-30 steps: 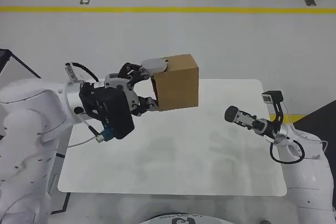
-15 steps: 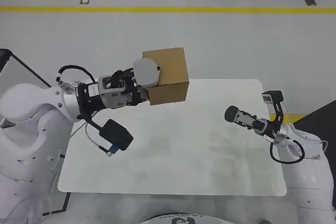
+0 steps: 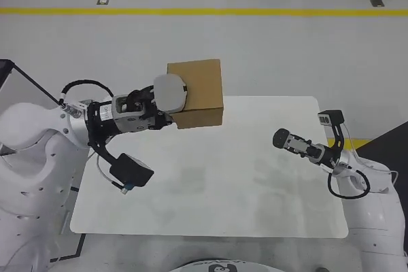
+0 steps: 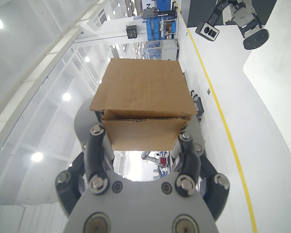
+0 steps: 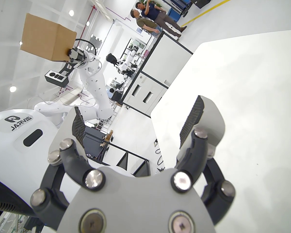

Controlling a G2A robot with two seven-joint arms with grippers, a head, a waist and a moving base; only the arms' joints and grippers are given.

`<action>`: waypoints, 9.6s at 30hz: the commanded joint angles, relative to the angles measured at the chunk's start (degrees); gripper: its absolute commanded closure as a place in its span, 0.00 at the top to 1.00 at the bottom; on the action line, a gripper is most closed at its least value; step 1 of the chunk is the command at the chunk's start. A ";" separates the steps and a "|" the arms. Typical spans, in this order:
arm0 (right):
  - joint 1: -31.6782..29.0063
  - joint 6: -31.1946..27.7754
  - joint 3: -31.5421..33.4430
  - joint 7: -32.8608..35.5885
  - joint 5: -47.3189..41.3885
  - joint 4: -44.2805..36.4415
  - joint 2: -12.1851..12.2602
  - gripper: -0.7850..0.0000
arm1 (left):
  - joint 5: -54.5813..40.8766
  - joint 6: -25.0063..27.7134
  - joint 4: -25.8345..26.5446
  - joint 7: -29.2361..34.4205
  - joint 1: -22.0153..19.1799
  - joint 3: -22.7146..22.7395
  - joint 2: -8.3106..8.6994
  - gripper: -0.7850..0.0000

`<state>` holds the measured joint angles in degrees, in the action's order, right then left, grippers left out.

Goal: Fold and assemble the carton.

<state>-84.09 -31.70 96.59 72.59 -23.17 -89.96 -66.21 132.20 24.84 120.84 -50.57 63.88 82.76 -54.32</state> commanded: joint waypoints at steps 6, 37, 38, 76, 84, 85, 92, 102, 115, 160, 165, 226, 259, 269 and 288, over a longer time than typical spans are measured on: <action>0.00 0.00 0.00 0.00 0.00 0.00 0.00 1.00 | 3.19 -10.20 -0.64 -4.24 1.80 0.12 0.32 0.00; 0.00 0.00 0.00 0.00 0.00 0.00 0.00 1.00 | 3.96 -16.43 -4.43 -8.37 3.51 1.11 1.31 0.00; 0.00 0.00 0.00 0.00 0.00 0.00 0.00 1.00 | 3.70 -14.00 -3.99 -8.94 3.60 0.93 1.43 0.00; 0.00 0.00 0.00 0.00 0.00 0.00 0.00 1.00 | -14.79 13.99 -2.34 14.20 6.82 -0.94 1.36 0.00; 0.00 0.00 0.00 0.00 0.00 0.00 0.00 1.00 | -21.82 33.16 -12.60 12.03 1.63 -2.90 2.26 0.00; 0.00 0.00 0.00 0.00 0.00 0.00 0.00 1.00 | -22.32 33.16 -14.02 12.81 1.33 -3.35 2.35 0.00; 0.00 0.00 0.00 0.00 0.00 0.00 0.00 1.00 | -28.19 33.16 -16.83 13.88 0.85 -6.37 2.41 0.00; 0.00 0.00 0.00 0.00 0.00 0.00 0.00 1.00 | -36.25 33.16 -23.12 13.20 0.82 -12.19 2.35 0.00; 0.00 0.00 0.00 0.00 0.00 0.00 0.00 1.00 | -38.52 33.16 -36.58 12.30 -6.68 -28.75 1.18 0.00; 0.00 0.00 0.00 0.00 0.00 0.00 0.00 1.00 | -52.11 24.16 -55.37 20.08 -11.35 -47.39 -8.22 0.00; 0.00 0.00 0.00 0.00 0.00 0.00 0.00 1.00 | -48.92 21.97 -58.05 15.95 -12.10 -49.17 -9.43 0.00; 0.00 0.00 0.00 0.00 0.00 0.00 0.00 1.00 | -39.40 21.00 -83.56 0.47 -17.42 -57.15 -18.60 0.18; 0.00 0.00 0.00 0.00 0.00 0.00 0.00 1.00 | -36.76 21.39 -89.31 -6.52 -18.64 -57.85 -19.98 1.00; 0.00 0.00 0.00 0.00 0.00 0.00 0.00 1.00 | -37.15 20.75 -87.04 -8.13 -18.21 -56.32 -16.68 1.00; 0.00 0.00 0.00 0.00 0.00 0.00 0.00 1.00 | -41.90 25.60 -56.07 -3.27 -9.16 -41.16 0.89 1.00</action>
<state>-84.09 -31.70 96.59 72.59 -23.17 -89.96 -66.21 90.37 49.97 62.33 -54.31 53.51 39.84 -54.66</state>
